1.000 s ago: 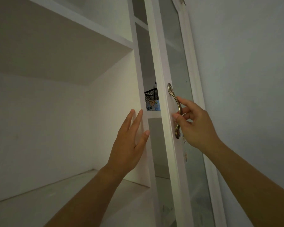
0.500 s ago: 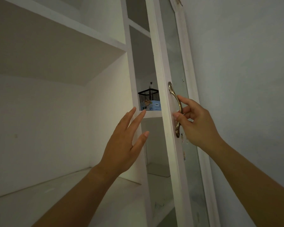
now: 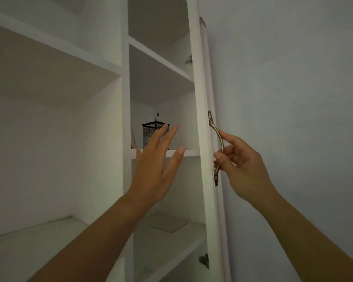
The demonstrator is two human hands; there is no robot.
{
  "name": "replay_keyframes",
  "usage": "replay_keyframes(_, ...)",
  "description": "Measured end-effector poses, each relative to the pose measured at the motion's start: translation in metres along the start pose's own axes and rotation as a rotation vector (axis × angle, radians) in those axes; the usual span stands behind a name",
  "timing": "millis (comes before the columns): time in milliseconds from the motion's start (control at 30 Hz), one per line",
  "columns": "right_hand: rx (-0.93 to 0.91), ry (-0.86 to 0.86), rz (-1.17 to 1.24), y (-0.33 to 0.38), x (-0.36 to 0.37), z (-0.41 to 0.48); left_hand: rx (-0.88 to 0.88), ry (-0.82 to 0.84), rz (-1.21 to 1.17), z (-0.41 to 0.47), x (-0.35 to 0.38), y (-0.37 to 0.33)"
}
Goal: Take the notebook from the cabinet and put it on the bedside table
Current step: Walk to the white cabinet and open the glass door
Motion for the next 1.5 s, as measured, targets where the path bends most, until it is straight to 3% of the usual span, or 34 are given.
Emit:
replay_keyframes(233, 0.036, 0.047, 0.050, -0.001, -0.023, 0.002, 0.086, -0.024, -0.270, 0.027, 0.026, -0.057)
replay_keyframes(567, 0.024, -0.024, 0.070, 0.002, -0.055, -0.002, 0.015, 0.018, -0.582, 0.032, 0.051, -0.087)
replay_keyframes(1000, 0.073, -0.002, -0.049, -0.002, -0.100, -0.055, -0.015, -0.011, -0.609, 0.037, 0.082, -0.137)
replay_keyframes(1500, 0.061, 0.029, -0.341, -0.028, -0.179, -0.117, 0.086, 0.019, -0.386, 0.035, 0.167, -0.199)
Point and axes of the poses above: each hand's wrist, its own z-axis towards the middle knuckle, its own x-axis out of the palm, y = z × x, the point moved 7 cm from there along z, towards the middle knuckle, and after that the axes turned 15 degrees about z, right-handed, at the moved point
